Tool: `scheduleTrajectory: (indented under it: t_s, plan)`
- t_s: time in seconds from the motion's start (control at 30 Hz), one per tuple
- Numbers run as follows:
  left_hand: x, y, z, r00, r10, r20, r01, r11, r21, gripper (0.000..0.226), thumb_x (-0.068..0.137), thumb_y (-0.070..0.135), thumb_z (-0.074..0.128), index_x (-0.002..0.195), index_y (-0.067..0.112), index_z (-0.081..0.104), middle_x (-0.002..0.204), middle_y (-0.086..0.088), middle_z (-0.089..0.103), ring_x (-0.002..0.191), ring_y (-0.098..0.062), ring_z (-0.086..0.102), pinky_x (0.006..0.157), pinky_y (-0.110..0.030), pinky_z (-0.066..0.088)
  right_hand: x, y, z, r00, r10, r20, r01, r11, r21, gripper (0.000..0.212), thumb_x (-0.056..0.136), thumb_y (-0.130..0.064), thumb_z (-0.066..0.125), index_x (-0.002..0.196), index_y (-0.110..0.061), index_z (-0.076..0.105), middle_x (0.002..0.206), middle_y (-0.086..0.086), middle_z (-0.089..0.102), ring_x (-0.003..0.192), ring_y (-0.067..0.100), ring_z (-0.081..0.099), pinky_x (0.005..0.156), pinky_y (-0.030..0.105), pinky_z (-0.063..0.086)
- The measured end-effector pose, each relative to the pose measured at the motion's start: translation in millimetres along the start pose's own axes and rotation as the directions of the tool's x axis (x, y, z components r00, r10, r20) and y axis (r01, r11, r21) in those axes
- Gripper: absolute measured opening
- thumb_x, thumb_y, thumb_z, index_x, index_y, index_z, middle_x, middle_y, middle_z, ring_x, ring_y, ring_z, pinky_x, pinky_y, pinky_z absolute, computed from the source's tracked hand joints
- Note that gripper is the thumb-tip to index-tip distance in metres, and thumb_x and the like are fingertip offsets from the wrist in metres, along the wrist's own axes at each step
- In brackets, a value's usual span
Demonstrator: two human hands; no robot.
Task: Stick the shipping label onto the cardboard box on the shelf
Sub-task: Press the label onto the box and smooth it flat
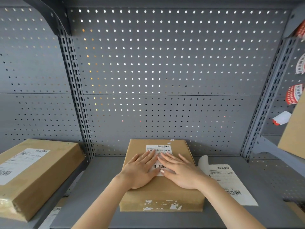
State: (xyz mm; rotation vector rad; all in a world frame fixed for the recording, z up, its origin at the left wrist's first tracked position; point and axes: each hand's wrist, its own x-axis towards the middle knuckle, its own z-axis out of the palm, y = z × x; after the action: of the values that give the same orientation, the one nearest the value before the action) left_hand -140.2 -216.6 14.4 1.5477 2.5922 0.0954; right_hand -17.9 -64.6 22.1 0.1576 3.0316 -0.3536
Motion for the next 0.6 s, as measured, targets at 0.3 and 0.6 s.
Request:
scheduleTrajectory:
  t_s: [0.3, 0.6]
  plan:
    - [-9, 6, -1, 0.991, -0.03, -0.128, 0.024, 0.999, -0.047, 0.058, 0.098, 0.049, 0.022, 0.15, 0.024, 0.013, 0.159, 0.009, 0.006, 0.146, -0.005, 0.003, 0.119, -0.029, 0.004, -4, 0, 0, 1.0, -0.004, -0.014, 0.005, 1.0, 0.023, 0.052, 0.098, -0.052, 0.022, 0.147, -0.042, 0.01, 0.157, -0.018, -0.005, 0.142, -0.003, -0.011, 0.119, 0.035, -0.008]
    - [-26, 15, 5, 0.993, -0.038, -0.114, 0.035, 0.999, -0.025, 0.061, 0.098, 0.05, 0.021, 0.151, 0.022, 0.007, 0.16, 0.008, 0.001, 0.145, -0.003, -0.002, 0.119, -0.028, 0.0, -21, -6, 4, 1.0, -0.005, -0.01, 0.006, 1.0, 0.025, 0.054, 0.098, -0.051, 0.024, 0.148, -0.038, 0.01, 0.156, -0.019, -0.005, 0.138, -0.008, -0.013, 0.118, 0.032, -0.01]
